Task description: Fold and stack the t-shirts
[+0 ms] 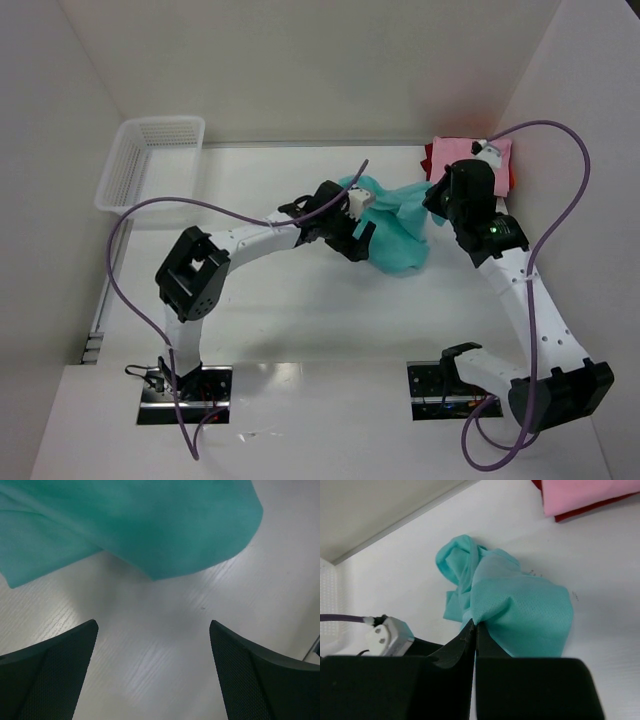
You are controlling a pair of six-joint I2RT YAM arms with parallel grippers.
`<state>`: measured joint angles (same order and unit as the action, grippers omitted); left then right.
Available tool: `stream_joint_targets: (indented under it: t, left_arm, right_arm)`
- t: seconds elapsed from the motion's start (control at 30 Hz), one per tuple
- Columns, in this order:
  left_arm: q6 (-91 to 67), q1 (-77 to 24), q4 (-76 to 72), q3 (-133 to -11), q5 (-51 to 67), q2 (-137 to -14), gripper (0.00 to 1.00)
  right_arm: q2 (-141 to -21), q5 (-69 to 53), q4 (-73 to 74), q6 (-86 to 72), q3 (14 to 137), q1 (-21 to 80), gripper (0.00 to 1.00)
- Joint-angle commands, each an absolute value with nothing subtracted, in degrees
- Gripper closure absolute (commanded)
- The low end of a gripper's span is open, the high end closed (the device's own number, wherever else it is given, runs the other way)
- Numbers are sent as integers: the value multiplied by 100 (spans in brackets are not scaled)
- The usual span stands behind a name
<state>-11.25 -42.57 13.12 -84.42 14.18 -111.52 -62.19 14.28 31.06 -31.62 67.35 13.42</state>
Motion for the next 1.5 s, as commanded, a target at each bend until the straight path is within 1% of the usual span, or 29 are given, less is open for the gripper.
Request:
stream_joint_targets:
  t: [0.0, 0.17, 0.23, 0.43, 0.6, 0.63, 0.7, 0.8, 1.13, 1.17, 1.27, 1.3, 1.4, 1.43, 1.47]
  left_arm:
    - [-1721, -4175, 607, -8720, 1129, -11377, 0]
    - [-2252, -4175, 390, -9026, 949, -11847, 0]
    - [-2383, -4175, 207, -9026, 1042, -11908, 2]
    - [-2684, -4224, 128, -9285, 1230, -12318, 8]
    - [-2900, -4228, 84, -9331, 1160, -12507, 17]
    - [-2976, -4228, 71, -9380, 1160, -12588, 21]
    - [-3047, -4228, 70, -9440, 1230, -12678, 25]
    - [-3076, -4248, 123, -9592, 1362, -12820, 35]
    - [-3076, -4342, 268, -9879, 1476, -13043, 38]
    - [-3076, -4342, 290, -9879, 1477, -13043, 41]
    - [-3076, -4342, 290, -9879, 1429, -13043, 55]
    - [-3076, -4342, 331, -9879, 1383, -13043, 66]
    - [-3024, -4342, 354, -9827, 1283, -12848, 92]
    - [-3023, -4342, 412, -9826, 1175, -12770, 98]
    - [-3017, -4342, 432, -9826, 1067, -12629, 100]
  right_arm:
    - [-6154, 2081, 3120, -3260, 6584, 1112, 99]
    - [-6100, 2171, 3173, -3208, 6548, 498, 99]
    - [-6042, 2016, 3173, -3130, 6548, 180, 99]
    - [-5994, 1960, 3111, -3076, 6548, 53, 99]
    - [-5994, 2013, 3111, -3076, 6548, 53, 99]
    - [-5994, 1970, 3111, -3076, 6548, 53, 99]
    - [-5994, 1915, 3111, -3076, 6487, 53, 99]
    - [-5994, 1863, 3111, -3076, 6434, 53, 99]
    - [-5994, 1745, 3059, -3023, 6434, 53, 99]
    - [-5994, 1723, 3059, -3023, 6434, 53, 99]
    - [-5994, 1723, 3059, -3023, 6434, 53, 99]
    - [-5994, 1723, 3059, -3023, 6434, 53, 99]
    - [-5994, 1723, 3049, -3023, 6442, 53, 99]
    - [-5994, 1723, 2998, -3023, 6486, 53, 99]
    - [-5994, 1717, 2997, -3023, 6486, 53, 99]
